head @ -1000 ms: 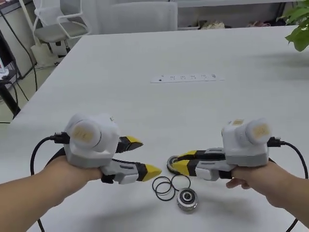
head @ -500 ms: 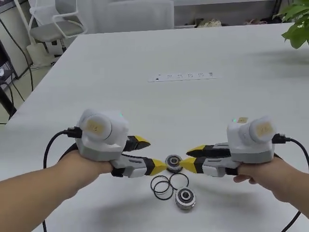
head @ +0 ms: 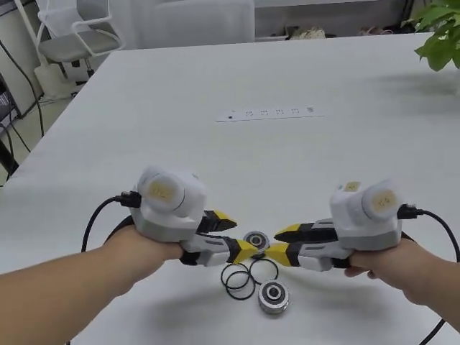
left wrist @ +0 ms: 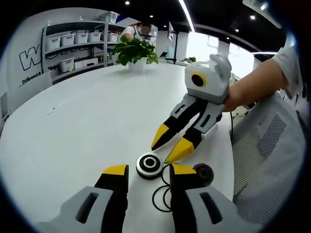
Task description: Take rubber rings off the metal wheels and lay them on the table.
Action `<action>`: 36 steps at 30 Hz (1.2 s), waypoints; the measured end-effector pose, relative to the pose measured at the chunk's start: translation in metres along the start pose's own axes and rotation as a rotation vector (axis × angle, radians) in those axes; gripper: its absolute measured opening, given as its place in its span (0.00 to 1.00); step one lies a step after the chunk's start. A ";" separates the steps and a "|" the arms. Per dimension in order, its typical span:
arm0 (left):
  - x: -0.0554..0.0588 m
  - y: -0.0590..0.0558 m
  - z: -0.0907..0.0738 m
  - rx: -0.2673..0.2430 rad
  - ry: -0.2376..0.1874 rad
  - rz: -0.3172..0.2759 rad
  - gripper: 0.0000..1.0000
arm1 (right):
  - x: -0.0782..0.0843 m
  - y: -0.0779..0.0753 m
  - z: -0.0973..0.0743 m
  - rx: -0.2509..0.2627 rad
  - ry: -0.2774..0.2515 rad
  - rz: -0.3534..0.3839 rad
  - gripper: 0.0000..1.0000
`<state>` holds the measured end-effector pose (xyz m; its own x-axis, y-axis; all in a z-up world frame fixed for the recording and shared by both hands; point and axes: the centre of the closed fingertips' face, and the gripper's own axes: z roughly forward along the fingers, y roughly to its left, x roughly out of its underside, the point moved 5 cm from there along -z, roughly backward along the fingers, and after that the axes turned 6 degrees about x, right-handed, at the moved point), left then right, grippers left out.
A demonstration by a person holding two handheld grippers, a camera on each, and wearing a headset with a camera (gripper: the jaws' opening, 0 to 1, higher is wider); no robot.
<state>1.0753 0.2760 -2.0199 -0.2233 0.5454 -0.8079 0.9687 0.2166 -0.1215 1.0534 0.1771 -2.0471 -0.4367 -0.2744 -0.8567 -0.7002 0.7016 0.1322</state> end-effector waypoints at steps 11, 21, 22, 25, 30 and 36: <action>0.001 -0.003 0.012 0.018 0.016 -0.003 0.21 | 0.005 0.004 0.005 -0.005 0.023 -0.019 0.14; 0.002 -0.002 0.016 0.018 0.030 0.012 0.13 | 0.006 0.004 0.006 -0.004 0.019 -0.016 0.12; 0.002 -0.002 0.017 0.013 0.033 0.022 0.13 | 0.006 0.004 0.006 -0.004 0.018 -0.015 0.12; 0.002 -0.003 0.018 0.002 0.044 0.062 0.12 | 0.006 0.004 0.007 0.000 0.017 -0.004 0.11; 0.001 -0.003 0.020 -0.009 0.044 0.073 0.11 | 0.007 0.003 0.005 0.008 0.027 -0.021 0.05; 0.001 -0.002 0.019 -0.029 0.051 0.084 0.07 | 0.008 0.002 0.006 0.019 0.035 -0.011 0.00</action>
<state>1.0754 0.2609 -2.0318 -0.1469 0.6030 -0.7841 0.9809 0.1912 -0.0367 1.0516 0.1803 -2.0565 -0.4489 -0.3049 -0.8399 -0.6944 0.7107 0.1131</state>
